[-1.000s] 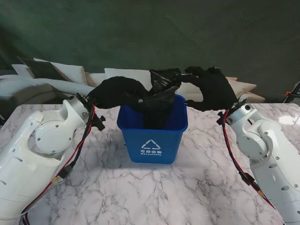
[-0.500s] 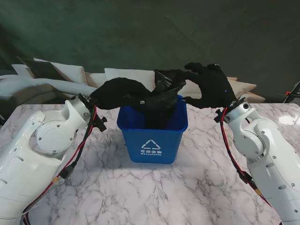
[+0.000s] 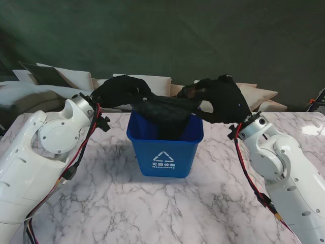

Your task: Fit the garbage bag over the bin

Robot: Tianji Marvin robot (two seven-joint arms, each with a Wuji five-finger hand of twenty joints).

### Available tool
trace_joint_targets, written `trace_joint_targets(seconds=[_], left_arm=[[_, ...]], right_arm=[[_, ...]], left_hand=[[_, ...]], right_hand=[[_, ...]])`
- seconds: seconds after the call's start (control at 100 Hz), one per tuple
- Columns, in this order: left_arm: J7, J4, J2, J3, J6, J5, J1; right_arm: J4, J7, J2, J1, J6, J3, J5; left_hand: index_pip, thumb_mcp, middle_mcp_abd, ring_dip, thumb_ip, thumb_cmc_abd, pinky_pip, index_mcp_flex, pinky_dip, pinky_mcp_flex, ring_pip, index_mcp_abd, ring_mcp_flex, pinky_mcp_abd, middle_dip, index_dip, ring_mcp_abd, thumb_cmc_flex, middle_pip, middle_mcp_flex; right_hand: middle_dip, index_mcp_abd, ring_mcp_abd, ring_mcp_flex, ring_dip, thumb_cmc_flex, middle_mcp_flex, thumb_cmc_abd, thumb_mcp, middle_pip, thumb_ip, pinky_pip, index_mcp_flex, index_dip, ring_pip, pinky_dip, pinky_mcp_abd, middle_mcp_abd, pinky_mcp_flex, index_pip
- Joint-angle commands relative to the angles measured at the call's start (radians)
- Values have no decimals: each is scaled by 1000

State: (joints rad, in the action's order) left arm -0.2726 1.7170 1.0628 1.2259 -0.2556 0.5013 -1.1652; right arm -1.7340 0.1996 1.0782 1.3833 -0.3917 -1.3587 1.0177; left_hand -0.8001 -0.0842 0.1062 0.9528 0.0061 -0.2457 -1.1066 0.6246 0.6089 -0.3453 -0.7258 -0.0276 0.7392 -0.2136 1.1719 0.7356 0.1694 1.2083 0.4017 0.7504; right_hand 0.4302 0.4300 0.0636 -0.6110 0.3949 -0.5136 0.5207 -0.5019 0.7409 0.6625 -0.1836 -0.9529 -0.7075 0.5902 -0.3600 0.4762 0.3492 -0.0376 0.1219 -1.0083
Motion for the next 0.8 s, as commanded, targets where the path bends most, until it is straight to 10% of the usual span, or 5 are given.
trace_joint_targets(seconds=[0.0, 0.1, 0.28, 0.79], left_arm=[[-9, 6, 4, 6, 6, -4, 12], [-5, 17, 2, 8, -15, -1, 0], [-2, 40, -7, 9, -122, 43, -47], [3, 59, -10, -13, -156, 68, -62]], right_arm=[[-27, -33, 1, 28, -2, -2, -17], [-49, -61, -4, 57, -21, -14, -9], [-61, -94, 10, 86, 5, -41, -150], [-100, -148, 20, 56, 114, -108, -257]], left_hand=[[-67, -65, -10, -14, -8, 52, 18, -3, 11, 16, 21, -59, -21, 10, -8, 45, 3, 83, -26, -6], [-67, -65, -10, -16, -9, 53, 17, -2, 13, 16, 21, -59, -21, 10, -8, 45, 3, 82, -26, -5], [-69, -60, -17, -18, -10, 52, 15, 0, 14, 9, 20, -66, -14, 13, -11, 45, -3, 83, -25, 0], [-71, -62, -17, -20, -10, 51, 16, 2, 15, 9, 20, -67, -14, 14, -13, 47, -2, 83, -24, -1]], right_hand=[[4, -33, 3, -2, 18, 20, 1, 26, -34, -42, -7, -2, 28, -25, -6, -14, 30, 0, -6, 15], [0, -176, 8, 0, 23, 185, -12, 70, -33, -86, 86, 5, 103, -23, 13, -6, 38, -7, -7, 277], [-15, -359, 14, 40, 16, 244, -90, 76, -122, -106, 104, 19, 288, -103, 39, -7, 32, -20, -28, 490], [-53, -455, 27, 77, 38, 353, -139, 117, -176, -128, 101, 22, 343, -190, 18, 49, 27, -50, -50, 613]])
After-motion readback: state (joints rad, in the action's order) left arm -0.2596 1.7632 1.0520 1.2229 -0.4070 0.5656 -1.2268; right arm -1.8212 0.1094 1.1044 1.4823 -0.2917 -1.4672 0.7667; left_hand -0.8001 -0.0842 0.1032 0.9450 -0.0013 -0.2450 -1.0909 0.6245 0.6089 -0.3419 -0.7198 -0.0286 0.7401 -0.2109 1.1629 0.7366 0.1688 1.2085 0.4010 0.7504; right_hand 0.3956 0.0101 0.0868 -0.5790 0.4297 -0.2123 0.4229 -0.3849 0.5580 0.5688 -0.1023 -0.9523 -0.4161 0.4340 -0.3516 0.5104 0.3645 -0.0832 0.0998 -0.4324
